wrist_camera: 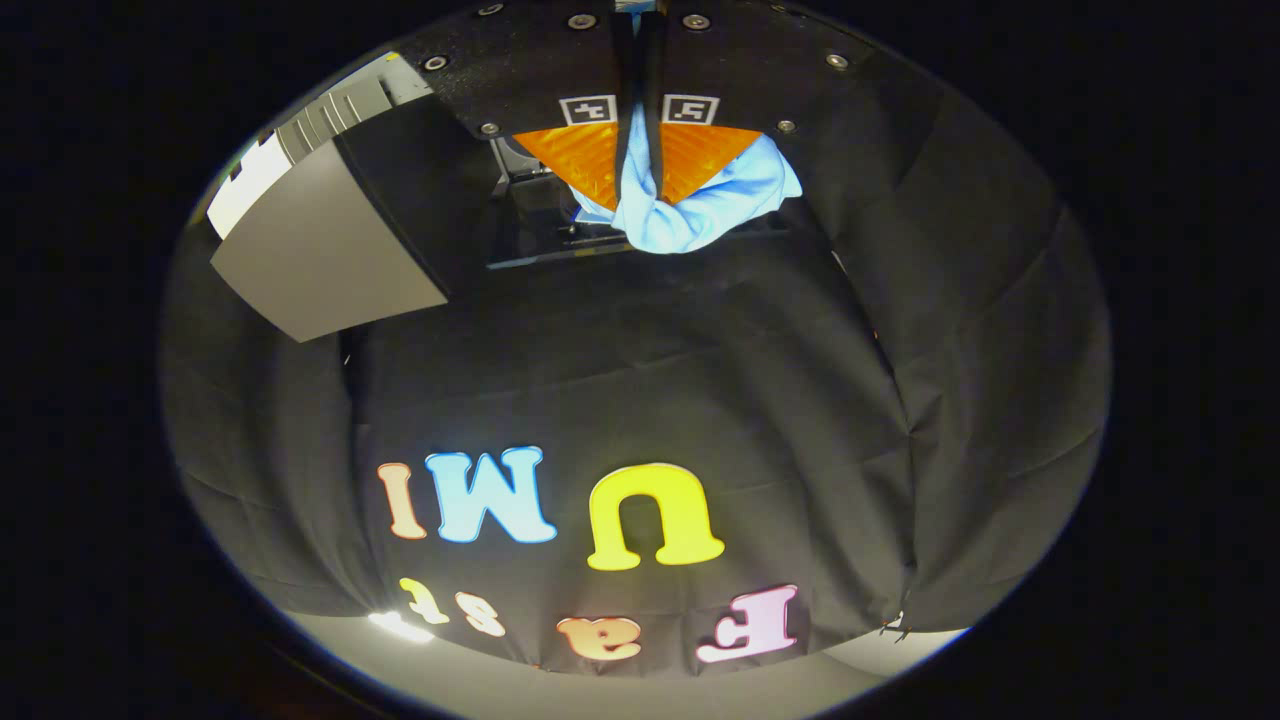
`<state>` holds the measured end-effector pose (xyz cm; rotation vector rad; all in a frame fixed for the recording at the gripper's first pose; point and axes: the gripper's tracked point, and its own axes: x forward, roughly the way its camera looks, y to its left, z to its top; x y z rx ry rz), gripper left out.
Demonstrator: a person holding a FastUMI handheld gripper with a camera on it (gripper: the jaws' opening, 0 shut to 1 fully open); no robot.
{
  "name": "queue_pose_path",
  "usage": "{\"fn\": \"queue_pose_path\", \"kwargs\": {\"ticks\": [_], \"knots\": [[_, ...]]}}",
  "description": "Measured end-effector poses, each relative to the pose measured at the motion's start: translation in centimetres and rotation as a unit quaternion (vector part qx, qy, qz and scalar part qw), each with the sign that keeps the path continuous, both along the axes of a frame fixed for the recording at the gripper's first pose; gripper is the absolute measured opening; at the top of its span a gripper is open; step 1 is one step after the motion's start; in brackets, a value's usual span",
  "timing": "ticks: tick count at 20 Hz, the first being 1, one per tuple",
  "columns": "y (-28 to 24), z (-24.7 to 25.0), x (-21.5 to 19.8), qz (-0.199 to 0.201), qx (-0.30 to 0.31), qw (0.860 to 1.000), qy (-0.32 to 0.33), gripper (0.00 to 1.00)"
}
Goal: Put the clothes into the washing machine and then close the washing machine lid.
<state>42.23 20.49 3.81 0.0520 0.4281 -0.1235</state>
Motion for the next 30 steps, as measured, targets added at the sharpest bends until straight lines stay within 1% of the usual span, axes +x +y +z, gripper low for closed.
{"fn": "queue_pose_path", "kwargs": {"ticks": [4, 9, 14, 19, 25, 30], "knots": [[-0.1, -6.6, 0.2, 0.013, 0.009, 0.998, 0.053, 0.03], [-0.9, -13.0, 0.4, 0.015, 0.031, 0.994, 0.104, 0.03], [-1.2, -18.6, 0.1, 0.025, 0.032, 0.987, 0.157, 0.03], [-1.5, -23.5, -0.6, 0.028, 0.037, 0.978, 0.203, 0.02], [-1.8, -27.9, -1.4, 0.025, 0.053, 0.968, 0.243, 0.02], [-1.8, -30.0, -2.3, 0.024, 0.066, 0.960, 0.271, 0.03]]}}
